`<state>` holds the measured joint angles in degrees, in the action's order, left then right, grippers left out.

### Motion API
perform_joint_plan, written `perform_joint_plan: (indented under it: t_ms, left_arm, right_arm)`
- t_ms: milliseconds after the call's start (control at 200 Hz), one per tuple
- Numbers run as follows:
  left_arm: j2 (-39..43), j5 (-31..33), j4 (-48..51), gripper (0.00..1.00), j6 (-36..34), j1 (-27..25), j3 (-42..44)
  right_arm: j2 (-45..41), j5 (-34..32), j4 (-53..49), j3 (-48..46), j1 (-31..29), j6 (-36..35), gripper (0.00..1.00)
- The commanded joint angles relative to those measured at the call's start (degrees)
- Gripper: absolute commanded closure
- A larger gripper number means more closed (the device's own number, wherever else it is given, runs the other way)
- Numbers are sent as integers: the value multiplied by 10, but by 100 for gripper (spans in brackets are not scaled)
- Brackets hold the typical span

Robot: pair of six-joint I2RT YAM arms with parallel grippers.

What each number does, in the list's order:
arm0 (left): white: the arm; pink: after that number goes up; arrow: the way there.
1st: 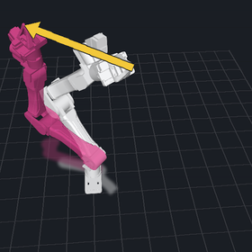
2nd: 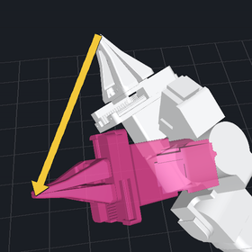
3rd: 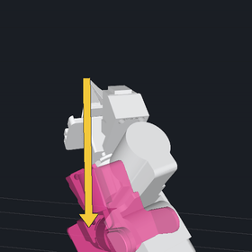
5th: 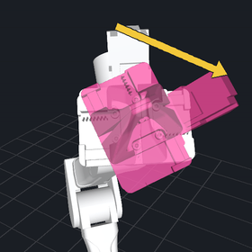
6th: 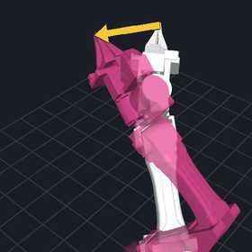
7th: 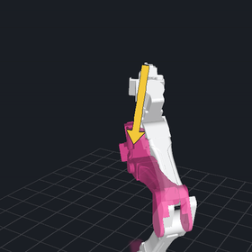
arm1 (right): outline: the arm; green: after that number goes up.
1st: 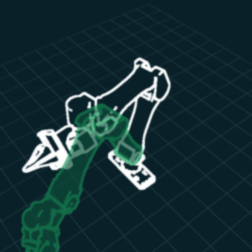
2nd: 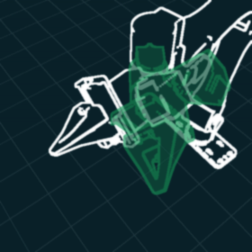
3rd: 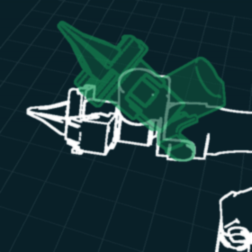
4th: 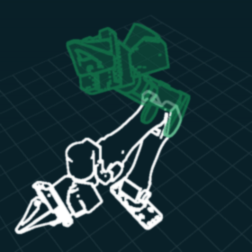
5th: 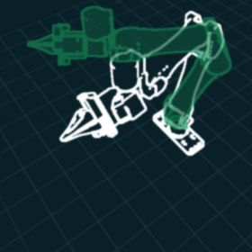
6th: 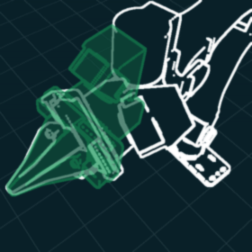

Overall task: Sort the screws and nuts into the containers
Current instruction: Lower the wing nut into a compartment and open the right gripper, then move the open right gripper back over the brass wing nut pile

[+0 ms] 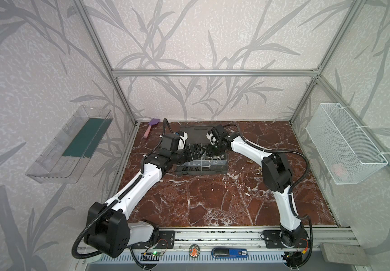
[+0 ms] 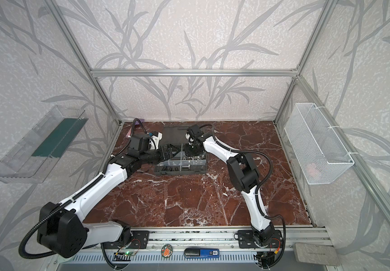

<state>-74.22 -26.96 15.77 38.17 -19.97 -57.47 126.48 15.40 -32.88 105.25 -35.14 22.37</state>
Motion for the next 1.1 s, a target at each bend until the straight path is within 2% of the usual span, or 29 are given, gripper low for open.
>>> perform_joint_plan:
  t_ms: [0,225,405,745,1100]
  left_arm:
    - [12,1,-9,1,3,0,0]
    - [1,6,-6,1,-4,-14,-15]
    - [-21,21,-3,1,-15,-48,-43]
    - [-92,46,-10,1,-28,-149,-103]
    - [-156,44,-28,1,-25,-206,-146]
  right_arm:
    - [-49,-9,-11,-7,4,-11,70]
    - [-107,-27,-9,-51,27,-22,65]
    - [-170,-34,10,-120,60,-23,58]
    - [-284,-45,32,-277,143,-31,32]
    - [-394,-75,52,-432,224,-36,1]
